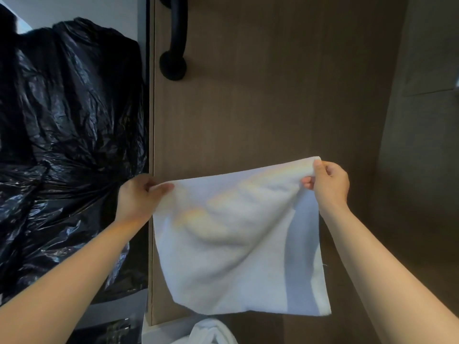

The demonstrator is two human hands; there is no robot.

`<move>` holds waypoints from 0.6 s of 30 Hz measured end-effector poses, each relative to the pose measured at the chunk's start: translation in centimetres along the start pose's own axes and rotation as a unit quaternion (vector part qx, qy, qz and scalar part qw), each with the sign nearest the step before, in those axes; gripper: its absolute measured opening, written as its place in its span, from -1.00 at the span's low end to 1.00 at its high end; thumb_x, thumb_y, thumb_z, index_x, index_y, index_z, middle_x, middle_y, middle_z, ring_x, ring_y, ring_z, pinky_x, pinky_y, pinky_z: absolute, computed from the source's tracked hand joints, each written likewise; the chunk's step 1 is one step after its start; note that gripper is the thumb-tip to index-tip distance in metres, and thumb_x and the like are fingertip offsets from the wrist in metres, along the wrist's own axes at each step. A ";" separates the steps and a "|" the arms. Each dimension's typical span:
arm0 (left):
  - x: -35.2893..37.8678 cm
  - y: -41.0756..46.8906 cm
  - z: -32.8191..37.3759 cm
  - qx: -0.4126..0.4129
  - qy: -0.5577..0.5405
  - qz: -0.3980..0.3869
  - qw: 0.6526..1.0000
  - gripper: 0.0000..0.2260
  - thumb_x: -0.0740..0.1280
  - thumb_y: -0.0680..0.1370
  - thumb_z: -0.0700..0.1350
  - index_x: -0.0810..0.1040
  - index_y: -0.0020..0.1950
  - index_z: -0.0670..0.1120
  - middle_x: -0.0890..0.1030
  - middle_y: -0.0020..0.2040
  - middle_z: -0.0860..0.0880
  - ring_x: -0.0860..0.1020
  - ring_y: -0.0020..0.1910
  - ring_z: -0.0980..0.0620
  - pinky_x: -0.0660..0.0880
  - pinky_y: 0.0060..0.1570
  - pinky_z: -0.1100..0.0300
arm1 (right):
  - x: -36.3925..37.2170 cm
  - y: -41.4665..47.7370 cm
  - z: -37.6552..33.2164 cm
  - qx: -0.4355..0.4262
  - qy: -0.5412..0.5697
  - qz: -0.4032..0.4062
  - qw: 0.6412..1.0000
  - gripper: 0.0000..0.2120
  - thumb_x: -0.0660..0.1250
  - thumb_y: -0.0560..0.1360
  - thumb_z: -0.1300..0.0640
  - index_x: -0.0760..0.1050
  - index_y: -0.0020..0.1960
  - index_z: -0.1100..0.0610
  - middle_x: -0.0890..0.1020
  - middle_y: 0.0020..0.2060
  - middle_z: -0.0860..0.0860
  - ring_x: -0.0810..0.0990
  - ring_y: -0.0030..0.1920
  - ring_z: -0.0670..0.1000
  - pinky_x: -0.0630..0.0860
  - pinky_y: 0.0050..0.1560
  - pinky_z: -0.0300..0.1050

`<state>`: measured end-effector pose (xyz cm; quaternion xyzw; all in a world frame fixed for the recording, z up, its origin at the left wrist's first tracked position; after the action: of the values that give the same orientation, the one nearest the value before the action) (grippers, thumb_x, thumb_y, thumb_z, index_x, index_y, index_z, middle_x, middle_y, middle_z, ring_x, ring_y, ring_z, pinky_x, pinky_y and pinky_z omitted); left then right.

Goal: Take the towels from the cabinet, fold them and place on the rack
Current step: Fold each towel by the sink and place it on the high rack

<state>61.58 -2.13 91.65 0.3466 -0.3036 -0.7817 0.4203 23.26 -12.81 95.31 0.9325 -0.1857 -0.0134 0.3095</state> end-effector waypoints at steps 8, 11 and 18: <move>-0.2 0.3 0.9 0.076 0.008 -0.007 0.997 -0.88 0.38 0.54 -0.17 0.62 0.02 -0.20 0.57 -0.21 -0.04 0.52 -0.22 0.01 0.35 -0.28 0.30 | -0.2 -0.4 1.1 0.042 0.023 0.019 0.999 -0.83 0.18 0.65 0.00 0.45 -0.09 -0.06 0.65 -0.34 -0.02 0.63 -0.41 -0.20 0.47 -0.32 -0.35; -0.1 0.1 0.7 0.052 0.020 -0.006 0.998 -0.86 0.37 0.55 -0.15 0.59 -0.02 -0.24 0.52 -0.28 -0.06 0.46 -0.29 0.01 0.32 -0.33 0.30 | -0.2 -0.3 1.5 0.053 0.023 0.025 0.998 -0.85 0.18 0.65 0.01 0.47 -0.04 0.00 0.65 -0.31 0.00 0.64 -0.40 -0.20 0.47 -0.30 -0.34; 0.7 -0.5 1.0 -0.042 -0.032 -0.051 0.997 -0.73 0.28 0.60 -0.01 0.52 -0.04 -0.25 0.56 -0.20 -0.18 0.49 -0.28 0.01 0.36 -0.34 0.21 | -0.7 -0.1 4.4 0.128 0.022 0.028 0.991 -0.87 0.23 0.63 0.04 0.49 0.04 0.07 0.64 -0.30 -0.01 0.66 -0.37 -0.10 0.51 -0.27 -0.30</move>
<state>60.25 -2.29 91.67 0.3186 -0.2655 -0.8246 0.3847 22.01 -15.00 91.61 0.9591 -0.2045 0.0401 0.1915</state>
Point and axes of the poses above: each hand's wrist, its own y-axis towards the middle knuckle, its own x-axis out of the palm, z = x × y, the point moved 4 cm from there along y, towards the middle knuckle
